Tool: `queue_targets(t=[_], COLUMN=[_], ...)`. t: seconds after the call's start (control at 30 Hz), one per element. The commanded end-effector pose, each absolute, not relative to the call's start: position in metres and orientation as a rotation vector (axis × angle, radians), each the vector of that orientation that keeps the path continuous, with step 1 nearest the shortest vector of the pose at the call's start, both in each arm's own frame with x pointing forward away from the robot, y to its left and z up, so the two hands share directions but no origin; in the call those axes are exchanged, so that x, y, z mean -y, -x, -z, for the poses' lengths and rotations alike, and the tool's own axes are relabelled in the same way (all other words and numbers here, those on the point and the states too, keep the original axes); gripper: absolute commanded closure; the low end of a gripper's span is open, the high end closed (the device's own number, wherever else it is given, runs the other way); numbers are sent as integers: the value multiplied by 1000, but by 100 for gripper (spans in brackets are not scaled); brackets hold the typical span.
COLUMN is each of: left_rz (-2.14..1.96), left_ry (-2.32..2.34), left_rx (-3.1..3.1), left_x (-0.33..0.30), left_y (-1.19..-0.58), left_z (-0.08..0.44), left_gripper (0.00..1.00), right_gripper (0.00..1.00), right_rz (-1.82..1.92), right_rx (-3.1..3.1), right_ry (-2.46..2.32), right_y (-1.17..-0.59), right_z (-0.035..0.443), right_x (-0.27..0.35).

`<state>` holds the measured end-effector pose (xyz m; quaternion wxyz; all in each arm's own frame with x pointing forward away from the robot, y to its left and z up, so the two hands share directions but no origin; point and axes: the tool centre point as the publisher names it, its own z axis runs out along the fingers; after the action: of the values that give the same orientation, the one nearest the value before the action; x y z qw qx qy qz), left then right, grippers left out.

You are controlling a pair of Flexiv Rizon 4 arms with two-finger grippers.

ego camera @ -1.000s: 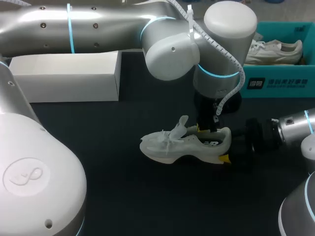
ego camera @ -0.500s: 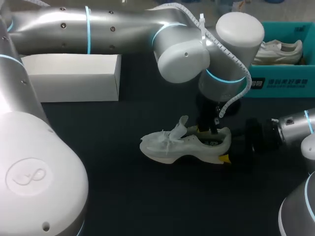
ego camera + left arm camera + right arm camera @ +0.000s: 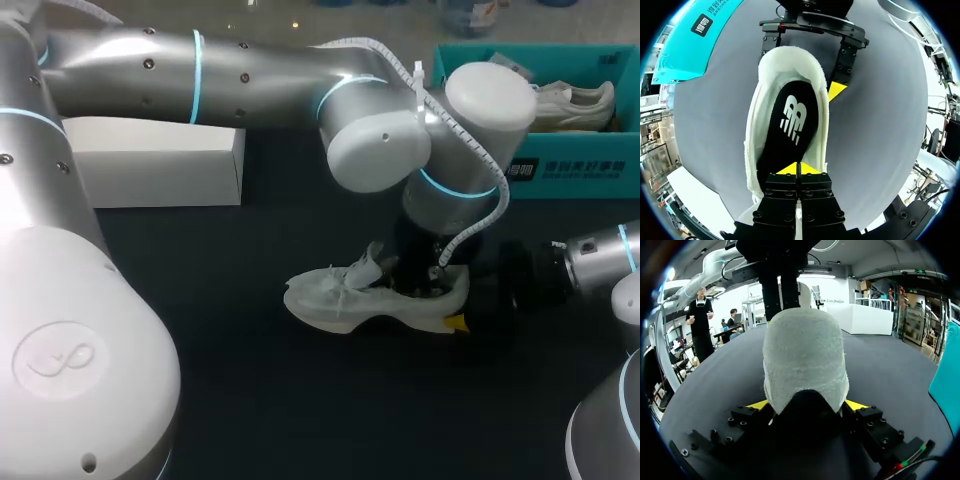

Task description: Take the shoe out of the shoebox, open the shoe tongue, remove and reinsert the insole, then place the shoe into the shoebox

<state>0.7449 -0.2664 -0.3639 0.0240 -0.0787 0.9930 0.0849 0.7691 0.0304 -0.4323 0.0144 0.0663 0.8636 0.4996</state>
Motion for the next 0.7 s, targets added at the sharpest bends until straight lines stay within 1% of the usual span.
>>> queue_targets(t=[0.03,0.3,0.33,0.37,0.4,0.47,0.5,0.57,0.6,0.67,0.7], left_rz=[-256,-254,-251,-250,-251,-258,-257,-255,-255,-253,-253], left_ry=[221,186,183,181,182,191,189,187,187,186,186], left_rx=[-3072,-3064,-3063,-3061,-3062,-3055,-3057,-3056,-3054,-3048,-3046], left_x=[261,263,264,264,265,267,267,268,269,270,271], left_y=[-739,-735,-735,-735,-736,-737,-737,-738,-738,-740,-741], left_z=[369,370,370,370,369,369,369,368,368,367,367], left_gripper=[100,100,95,91,91,85,79,71,70,73,73], right_gripper=[100,100,100,100,100,100,100,100,100,100,100], right_rz=[-1549,-1549,-1549,-1549,-1549,-1549,-1549,-1549,-1549,-1549,-1549], right_rx=[-2692,-2692,-2692,-2692,-2692,-2692,-2692,-2692,-2692,-2692,-2692], right_ry=[-208,-208,-208,-208,-208,-208,-208,-208,-208,-208,-208], right_y=[-766,-766,-766,-766,-766,-766,-766,-766,-766,-766,-766], right_z=[438,438,438,438,438,438,438,438,438,438,438], right_x=[-31,-31,-31,-31,-31,-31,-31,-31,-31,-31,-31])
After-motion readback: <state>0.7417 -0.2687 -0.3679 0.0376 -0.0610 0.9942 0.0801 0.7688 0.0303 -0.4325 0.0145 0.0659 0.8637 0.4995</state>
